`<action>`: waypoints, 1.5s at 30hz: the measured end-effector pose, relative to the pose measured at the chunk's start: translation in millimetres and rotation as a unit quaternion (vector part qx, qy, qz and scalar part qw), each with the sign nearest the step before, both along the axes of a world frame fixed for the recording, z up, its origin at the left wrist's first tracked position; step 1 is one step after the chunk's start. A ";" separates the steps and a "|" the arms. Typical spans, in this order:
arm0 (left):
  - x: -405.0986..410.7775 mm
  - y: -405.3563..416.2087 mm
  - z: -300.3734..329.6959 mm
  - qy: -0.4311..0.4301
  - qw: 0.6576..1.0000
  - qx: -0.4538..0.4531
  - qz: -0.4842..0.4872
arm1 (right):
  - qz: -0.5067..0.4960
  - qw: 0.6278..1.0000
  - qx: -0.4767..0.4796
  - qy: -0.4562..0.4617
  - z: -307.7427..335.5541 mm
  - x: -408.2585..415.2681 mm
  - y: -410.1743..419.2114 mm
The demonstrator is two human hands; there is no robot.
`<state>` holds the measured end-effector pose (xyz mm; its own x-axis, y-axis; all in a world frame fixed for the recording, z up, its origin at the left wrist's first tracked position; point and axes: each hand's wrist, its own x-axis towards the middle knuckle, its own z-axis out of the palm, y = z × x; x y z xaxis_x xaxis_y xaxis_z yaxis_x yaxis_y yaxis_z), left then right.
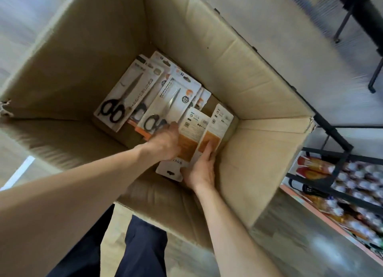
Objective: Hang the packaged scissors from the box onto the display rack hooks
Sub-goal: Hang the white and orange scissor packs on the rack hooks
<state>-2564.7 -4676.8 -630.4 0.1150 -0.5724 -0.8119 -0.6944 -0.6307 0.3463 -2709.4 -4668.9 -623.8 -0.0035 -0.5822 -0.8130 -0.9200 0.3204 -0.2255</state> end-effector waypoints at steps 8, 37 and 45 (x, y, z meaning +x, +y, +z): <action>-28.9 -10.7 8.0 -0.064 0.997 0.029 -0.036 | -0.062 0.998 -0.018 0.009 13.9 -10.4 -0.1; -36.3 12.1 -14.3 0.042 0.990 0.106 0.085 | -0.050 0.998 -0.016 0.032 18.4 -5.9 4.2; -25.0 12.3 10.2 0.081 0.996 -0.001 0.038 | -0.001 0.995 -0.060 0.084 36.7 -2.1 6.5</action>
